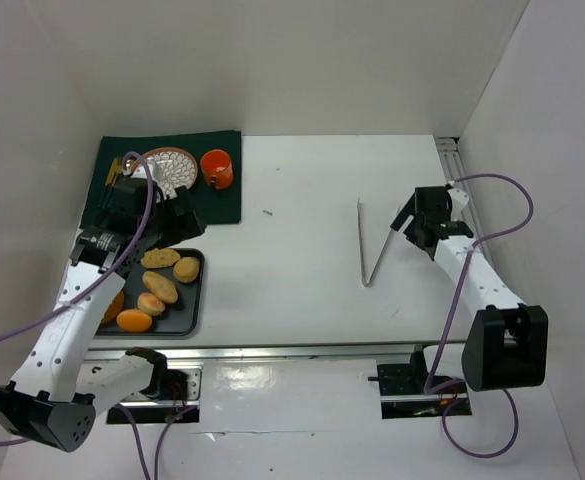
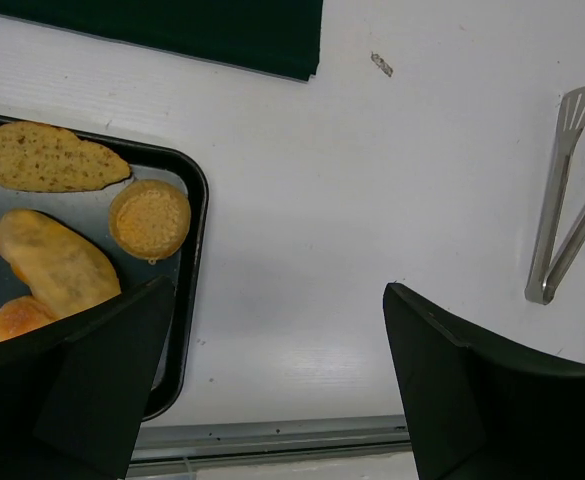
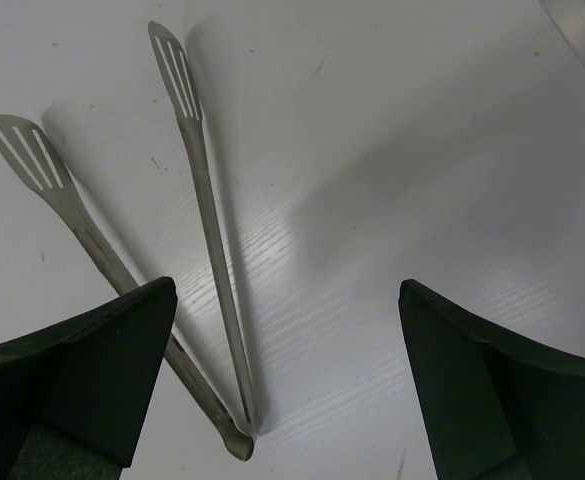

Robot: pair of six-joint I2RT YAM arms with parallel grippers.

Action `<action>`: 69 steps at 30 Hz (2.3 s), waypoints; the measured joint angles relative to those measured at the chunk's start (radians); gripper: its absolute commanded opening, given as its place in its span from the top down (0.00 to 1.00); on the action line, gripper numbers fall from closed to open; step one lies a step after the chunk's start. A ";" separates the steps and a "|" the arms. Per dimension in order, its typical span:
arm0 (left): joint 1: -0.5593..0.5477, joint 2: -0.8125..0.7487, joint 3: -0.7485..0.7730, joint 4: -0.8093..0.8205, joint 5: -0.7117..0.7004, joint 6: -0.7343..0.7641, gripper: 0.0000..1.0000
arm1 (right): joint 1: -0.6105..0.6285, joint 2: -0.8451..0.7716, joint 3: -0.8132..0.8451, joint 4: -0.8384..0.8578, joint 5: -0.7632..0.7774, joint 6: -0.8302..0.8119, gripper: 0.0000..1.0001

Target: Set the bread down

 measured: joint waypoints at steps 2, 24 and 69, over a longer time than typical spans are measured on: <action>0.000 0.001 0.000 0.000 -0.002 0.000 0.01 | -0.009 -0.006 -0.011 0.000 -0.007 0.004 0.01; -0.007 0.034 -0.013 -0.010 -0.070 0.048 0.01 | -0.037 0.119 -0.071 0.089 -0.211 -0.057 0.19; -0.006 0.059 -0.028 -0.014 -0.109 0.049 0.01 | 0.816 0.679 0.441 0.040 -0.113 0.441 0.21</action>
